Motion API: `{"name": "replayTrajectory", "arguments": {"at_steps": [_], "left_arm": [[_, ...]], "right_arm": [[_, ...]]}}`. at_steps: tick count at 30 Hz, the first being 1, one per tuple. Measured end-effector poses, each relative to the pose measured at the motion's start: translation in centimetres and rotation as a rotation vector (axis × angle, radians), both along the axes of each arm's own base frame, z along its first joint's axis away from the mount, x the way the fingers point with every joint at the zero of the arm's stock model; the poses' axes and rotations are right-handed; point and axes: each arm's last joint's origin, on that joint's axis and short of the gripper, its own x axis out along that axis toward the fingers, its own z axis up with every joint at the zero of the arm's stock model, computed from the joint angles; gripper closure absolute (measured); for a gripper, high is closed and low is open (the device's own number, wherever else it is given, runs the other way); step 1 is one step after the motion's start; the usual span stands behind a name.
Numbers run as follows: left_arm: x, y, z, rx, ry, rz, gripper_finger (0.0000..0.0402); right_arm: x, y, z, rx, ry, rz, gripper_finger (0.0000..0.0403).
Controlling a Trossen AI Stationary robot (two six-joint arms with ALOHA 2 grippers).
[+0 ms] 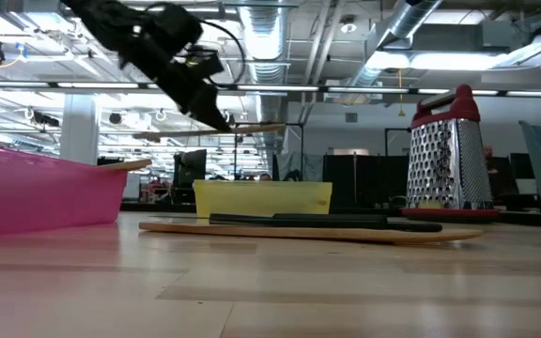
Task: Pick & Place Kitchen Items
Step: Put the brown serving spoon into the yellow bin
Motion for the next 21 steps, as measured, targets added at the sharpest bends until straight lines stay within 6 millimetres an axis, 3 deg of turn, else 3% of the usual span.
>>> {"name": "replayTrajectory", "arguments": {"at_steps": [11, 21], "left_arm": [[5.3, 3.0, -0.9, -0.007, 0.137, -0.046, 0.0344], [6.3, 3.6, -3.7, -0.043, 0.218, -0.055, 0.0344]], "right_arm": [[0.0, -0.1, 0.0, -0.002, 0.003, -0.002, 0.0240], [0.0, -0.1, 0.0, -0.004, 0.007, -0.002, 0.0240]]}}
